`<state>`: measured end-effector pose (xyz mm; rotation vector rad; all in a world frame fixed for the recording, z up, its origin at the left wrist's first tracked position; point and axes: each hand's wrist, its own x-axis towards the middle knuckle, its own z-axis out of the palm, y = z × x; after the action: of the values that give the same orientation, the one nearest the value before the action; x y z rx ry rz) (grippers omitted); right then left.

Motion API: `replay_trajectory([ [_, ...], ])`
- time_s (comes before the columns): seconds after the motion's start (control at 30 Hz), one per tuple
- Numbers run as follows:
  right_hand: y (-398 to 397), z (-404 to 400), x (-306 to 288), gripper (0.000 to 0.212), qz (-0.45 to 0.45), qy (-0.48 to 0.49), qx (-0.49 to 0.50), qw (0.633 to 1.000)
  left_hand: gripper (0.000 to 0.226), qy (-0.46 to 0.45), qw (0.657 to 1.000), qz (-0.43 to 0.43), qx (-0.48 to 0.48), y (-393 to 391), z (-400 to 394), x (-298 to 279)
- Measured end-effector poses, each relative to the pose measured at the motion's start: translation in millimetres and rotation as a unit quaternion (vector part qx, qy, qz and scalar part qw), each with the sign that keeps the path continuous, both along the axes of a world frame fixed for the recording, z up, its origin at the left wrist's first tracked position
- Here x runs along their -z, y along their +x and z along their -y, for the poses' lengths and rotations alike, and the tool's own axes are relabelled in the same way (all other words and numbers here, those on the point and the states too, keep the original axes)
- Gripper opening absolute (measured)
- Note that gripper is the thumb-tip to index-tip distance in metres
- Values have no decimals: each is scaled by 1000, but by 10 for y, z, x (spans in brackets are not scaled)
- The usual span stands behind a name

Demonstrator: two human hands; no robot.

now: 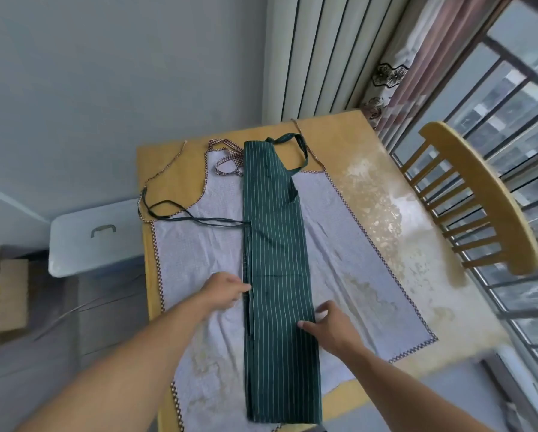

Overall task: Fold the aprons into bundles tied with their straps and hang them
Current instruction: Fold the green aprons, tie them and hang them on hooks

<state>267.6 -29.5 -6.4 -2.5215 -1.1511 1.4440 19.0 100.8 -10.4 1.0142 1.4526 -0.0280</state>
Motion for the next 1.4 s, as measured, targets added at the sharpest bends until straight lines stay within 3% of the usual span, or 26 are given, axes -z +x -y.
replay_trajectory([
  [0.1, -97, 296, 80, 49, -44, -18, 19, 999, 72, -39, 999, 9, -26, 203, 457, 230],
  [0.2, -168, 530, 78, 40, -154, -60, 89, 982, 89, -66, 998, -3, 1, 167, 770, 351],
  [0.27, -167, 618, -3, 37, -210, -61, 130, 967, 78, -121, 992, 11, 25, 118, 886, 271],
  [0.4, -107, 528, -430, 30, -254, 83, 189, 945, 27, -203, 973, 112, -24, 115, 892, -108],
  [0.53, -126, 274, -932, 33, -284, 186, 73, 938, 14, -132, 982, 119, -66, 93, 723, -376],
  [0.67, -255, 114, -1087, 30, -100, 276, -132, 947, 18, -85, 985, 123, -84, -17, 663, -586],
  [0.7, -278, 75, -1111, 22, -46, 317, -131, 938, 8, -79, 985, 129, -77, -43, 650, -637],
  [0.77, -323, 1, -1201, 12, 11, 390, -111, 914, 33, -15, 992, 121, -38, -97, 610, -696],
  [0.83, -360, -69, -1308, 14, 0, 411, -89, 907, 47, 123, 986, 100, 49, -136, 584, -766],
  [0.93, -409, -160, -1556, 14, -84, 394, 17, 915, 55, 202, 967, 89, 127, -178, 611, -913],
  [1.03, -376, -293, -1682, 17, -129, 412, 59, 900, 63, 237, 952, 107, 159, -128, 556, -1025],
  [1.1, -329, -364, -1718, 18, -154, 409, 50, 898, 54, 239, 955, 140, 104, -48, 531, -1165],
  [1.17, -296, -377, -1712, 13, -174, 374, 41, 910, 43, 234, 956, 172, 48, 13, 530, -1234],
  [1.3, -203, -256, -1607, 8, -217, 284, 22, 934, 43, 223, 953, 199, 46, 55, 657, -1225],
  [1.4, -131, -150, -1566, 34, -253, 234, -32, 938, 42, 237, 944, 218, 71, 71, 730, -1234],
])
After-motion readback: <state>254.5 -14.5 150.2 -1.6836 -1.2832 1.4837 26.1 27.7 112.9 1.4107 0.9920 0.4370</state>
